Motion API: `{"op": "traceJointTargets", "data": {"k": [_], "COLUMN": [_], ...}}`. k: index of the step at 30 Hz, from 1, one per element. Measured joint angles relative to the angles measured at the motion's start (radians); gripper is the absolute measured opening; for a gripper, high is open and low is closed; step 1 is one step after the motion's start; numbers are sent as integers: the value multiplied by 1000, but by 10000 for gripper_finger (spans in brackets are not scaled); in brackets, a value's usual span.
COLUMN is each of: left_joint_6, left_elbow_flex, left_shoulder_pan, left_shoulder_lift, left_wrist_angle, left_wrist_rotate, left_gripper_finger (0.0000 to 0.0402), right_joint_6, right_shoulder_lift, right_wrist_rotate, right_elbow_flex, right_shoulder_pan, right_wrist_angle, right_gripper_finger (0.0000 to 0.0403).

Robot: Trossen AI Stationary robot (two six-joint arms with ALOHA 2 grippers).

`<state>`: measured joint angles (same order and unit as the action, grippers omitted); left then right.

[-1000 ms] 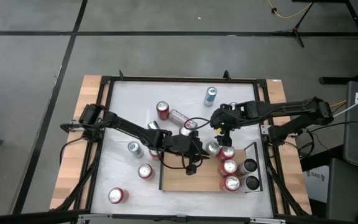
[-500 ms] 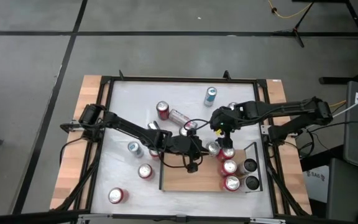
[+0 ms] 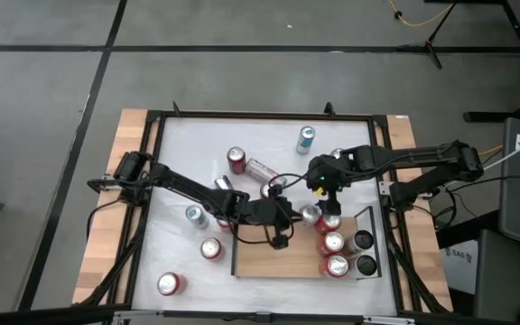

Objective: Place canned beverage on shelf
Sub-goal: Adjust the silver soda can on the shelf

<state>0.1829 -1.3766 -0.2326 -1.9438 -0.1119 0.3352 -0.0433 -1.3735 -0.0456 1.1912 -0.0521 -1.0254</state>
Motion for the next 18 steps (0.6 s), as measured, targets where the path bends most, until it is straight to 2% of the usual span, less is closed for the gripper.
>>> {"op": "traceJointTargets", "data": {"k": [7, 14, 18], "left_joint_6": [-7, -9, -2], "left_elbow_flex": [0, 0, 0], "left_shoulder_pan": [-29, -46, -45], "left_shoulder_lift": [4, 5, 5], "left_wrist_angle": [-6, -49, -66], "left_wrist_rotate": [23, 22, -18], "left_gripper_finger": [45, 45, 45], "right_joint_6": [0, 0, 0], "right_shoulder_lift": [1, 1, 2], "right_wrist_rotate": [0, 63, 86], "right_elbow_flex": [0, 0, 0], "right_shoulder_pan": [-1, -1, -1], "right_wrist_angle": [2, 8, 8], "right_gripper_finger": [392, 392, 392]}}
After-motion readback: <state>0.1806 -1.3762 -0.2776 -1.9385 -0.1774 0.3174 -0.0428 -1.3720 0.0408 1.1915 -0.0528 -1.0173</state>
